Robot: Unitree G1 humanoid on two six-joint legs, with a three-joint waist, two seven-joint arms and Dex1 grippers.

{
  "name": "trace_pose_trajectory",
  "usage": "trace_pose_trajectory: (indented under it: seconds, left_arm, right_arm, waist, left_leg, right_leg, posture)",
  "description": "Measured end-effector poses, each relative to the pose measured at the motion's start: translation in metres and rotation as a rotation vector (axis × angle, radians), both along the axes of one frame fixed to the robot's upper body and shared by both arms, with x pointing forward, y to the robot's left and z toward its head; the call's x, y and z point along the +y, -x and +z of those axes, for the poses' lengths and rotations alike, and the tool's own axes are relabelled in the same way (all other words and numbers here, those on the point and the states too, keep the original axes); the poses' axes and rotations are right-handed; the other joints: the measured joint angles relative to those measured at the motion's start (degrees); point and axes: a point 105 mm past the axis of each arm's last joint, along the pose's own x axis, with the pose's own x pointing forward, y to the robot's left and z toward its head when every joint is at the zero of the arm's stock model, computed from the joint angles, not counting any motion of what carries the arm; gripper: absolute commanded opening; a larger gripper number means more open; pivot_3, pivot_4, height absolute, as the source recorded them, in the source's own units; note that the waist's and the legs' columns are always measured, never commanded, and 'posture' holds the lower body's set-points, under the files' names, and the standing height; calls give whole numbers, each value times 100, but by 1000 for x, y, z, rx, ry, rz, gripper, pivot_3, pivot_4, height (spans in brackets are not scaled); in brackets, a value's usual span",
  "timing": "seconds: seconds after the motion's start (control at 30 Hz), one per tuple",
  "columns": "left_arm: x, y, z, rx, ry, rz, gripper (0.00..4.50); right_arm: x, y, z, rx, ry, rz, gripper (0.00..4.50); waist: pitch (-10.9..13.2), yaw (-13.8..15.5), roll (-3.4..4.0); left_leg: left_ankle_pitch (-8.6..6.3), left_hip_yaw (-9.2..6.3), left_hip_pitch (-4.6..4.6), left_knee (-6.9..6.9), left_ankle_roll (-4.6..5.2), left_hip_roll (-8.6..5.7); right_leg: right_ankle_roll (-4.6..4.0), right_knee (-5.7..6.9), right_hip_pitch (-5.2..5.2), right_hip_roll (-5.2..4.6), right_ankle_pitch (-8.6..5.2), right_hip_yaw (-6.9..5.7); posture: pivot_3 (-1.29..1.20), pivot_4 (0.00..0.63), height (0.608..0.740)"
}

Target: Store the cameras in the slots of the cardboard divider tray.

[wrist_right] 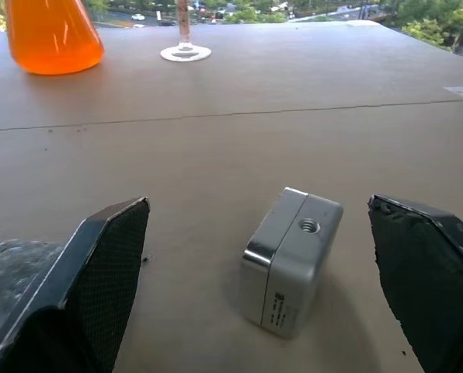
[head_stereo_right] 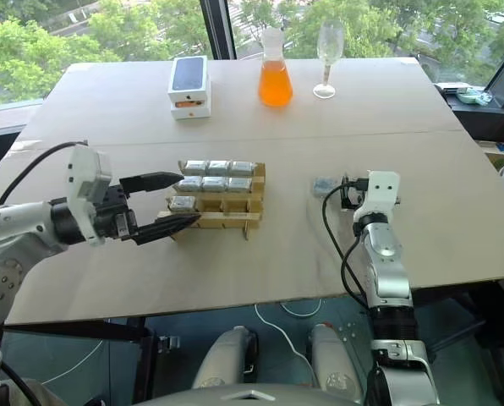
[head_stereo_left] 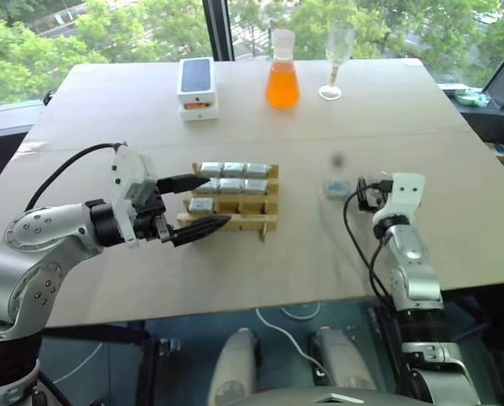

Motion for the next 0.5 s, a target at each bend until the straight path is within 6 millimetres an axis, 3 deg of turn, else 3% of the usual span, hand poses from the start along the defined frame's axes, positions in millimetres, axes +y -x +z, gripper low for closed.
trace_pose_trajectory:
  seconds: [0.2,0.33,0.5]
  left_arm:
    - [-3,1,4,-17,-8,-17,4458]
    - [-3,0,3,-17,-19,-18,4500]
    - [-6,0,8,-31,-21,-26,4500]
  right_arm:
    - [3,-2,-7,33,-44,-18,4500]
    - [1,-2,-10,49,-51,-30,3277]
    - [1,-2,-13,59,-53,-31,819]
  waist:
    - [1,-41,1]
    - [1,-44,2]
    - [1,-43,2]
  left_leg:
    - [0,-2,1,0,0,0]
    - [0,-2,1,0,0,0]
    - [0,-2,1,0,0,0]
  right_leg:
    - [-1,1,0,1,-1,0]
    - [-2,0,0,1,-2,0]
    - [-2,0,0,1,-2,0]
  posture:
    - [0,150,740]
    - [0,150,740]
    - [0,150,740]
